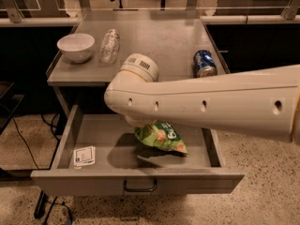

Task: Place green rice chip bag into top drawer

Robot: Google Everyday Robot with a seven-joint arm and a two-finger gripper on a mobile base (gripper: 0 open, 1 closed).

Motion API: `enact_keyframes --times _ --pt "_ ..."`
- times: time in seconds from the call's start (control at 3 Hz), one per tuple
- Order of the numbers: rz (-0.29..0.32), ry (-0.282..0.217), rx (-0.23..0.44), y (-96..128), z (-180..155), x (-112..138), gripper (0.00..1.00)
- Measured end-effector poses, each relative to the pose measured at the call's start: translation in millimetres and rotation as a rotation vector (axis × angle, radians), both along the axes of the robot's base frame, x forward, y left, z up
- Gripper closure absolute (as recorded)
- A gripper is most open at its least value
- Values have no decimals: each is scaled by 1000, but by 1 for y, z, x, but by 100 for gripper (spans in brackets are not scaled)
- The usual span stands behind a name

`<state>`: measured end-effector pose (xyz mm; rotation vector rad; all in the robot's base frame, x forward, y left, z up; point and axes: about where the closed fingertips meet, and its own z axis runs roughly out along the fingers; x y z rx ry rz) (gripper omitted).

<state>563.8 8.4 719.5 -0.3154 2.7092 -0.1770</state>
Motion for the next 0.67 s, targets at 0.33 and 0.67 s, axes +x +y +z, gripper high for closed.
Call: enact_keyframes --times 0.33,0.67 --pt "-11 64 57 2 -12 -11 100" --pt "-7 145 194 5 -18 -22 100"
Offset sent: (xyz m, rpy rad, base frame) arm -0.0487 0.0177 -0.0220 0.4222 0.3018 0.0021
